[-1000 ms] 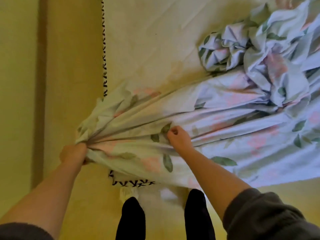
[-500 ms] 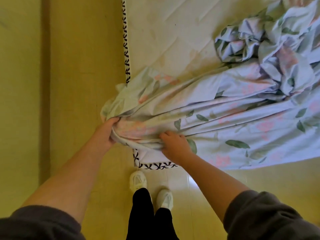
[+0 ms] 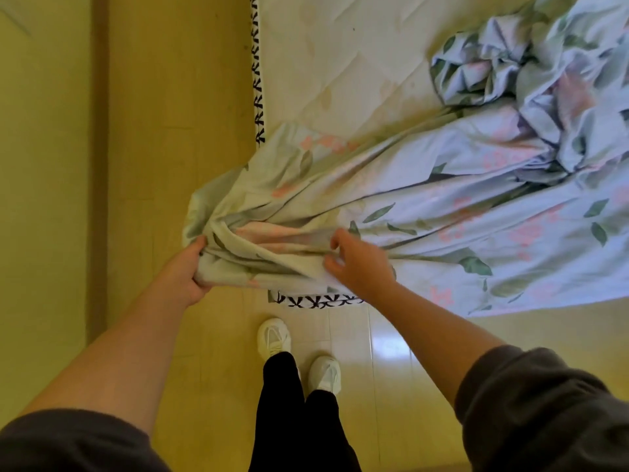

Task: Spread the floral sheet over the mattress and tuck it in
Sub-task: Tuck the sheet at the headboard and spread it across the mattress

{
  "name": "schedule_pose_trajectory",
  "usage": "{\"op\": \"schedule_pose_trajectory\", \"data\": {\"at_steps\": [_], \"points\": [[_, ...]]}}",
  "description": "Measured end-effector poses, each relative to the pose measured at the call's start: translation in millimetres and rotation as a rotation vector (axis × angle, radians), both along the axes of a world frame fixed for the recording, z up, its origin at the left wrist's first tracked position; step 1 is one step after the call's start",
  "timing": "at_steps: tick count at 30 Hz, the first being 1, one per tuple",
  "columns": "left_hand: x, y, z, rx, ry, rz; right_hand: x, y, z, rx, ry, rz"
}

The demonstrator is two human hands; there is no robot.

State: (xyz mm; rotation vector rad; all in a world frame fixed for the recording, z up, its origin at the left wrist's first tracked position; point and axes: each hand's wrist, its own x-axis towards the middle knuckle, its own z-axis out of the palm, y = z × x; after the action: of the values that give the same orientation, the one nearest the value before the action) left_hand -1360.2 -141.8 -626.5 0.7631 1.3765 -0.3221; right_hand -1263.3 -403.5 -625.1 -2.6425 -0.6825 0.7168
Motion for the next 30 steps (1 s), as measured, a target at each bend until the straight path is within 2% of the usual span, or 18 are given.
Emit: {"op": "schedule_pose_trajectory", "data": {"at_steps": [1,3,5,8,10,12,14,16,22,27,30], "points": [[-3,3,0,0.031,0.047,-0.01,-11,-2,2,-0.008,0.04,0.141],[-14,11,-2,0.093,0.152,-0.043,-31,-6,0,-0.001,-0.026,0.362],[-28,21,0,0.143,0.287,-0.105,-43,-6,-8,-0.142,-0.134,0.443],[-52,30,14,0.261,0.415,-0.205,-43,-2,-7,-0.404,-0.147,0.469],[-69,31,28,0.403,0.45,-0.348,-43,-1,-1,-0.485,-0.093,0.536],[-90,33,31,0.566,0.57,-0.579,-48,0,10,-0.462,-0.005,0.617],[-108,32,24,0.66,0.643,-0.724,-57,-2,19,-0.442,0.175,0.611],[-119,25,18,0.706,0.594,-0.796,-68,-7,20,-0.454,0.315,0.532],[-108,-2,4,0.671,0.397,-1.005,-80,-28,9,-0.398,0.298,0.338],[-77,-35,16,0.518,0.144,-1.235,-72,-29,16,-0.351,0.375,0.171],[-41,-47,25,0.636,0.025,-1.258,-55,-24,22,-0.297,0.36,0.109]]}}
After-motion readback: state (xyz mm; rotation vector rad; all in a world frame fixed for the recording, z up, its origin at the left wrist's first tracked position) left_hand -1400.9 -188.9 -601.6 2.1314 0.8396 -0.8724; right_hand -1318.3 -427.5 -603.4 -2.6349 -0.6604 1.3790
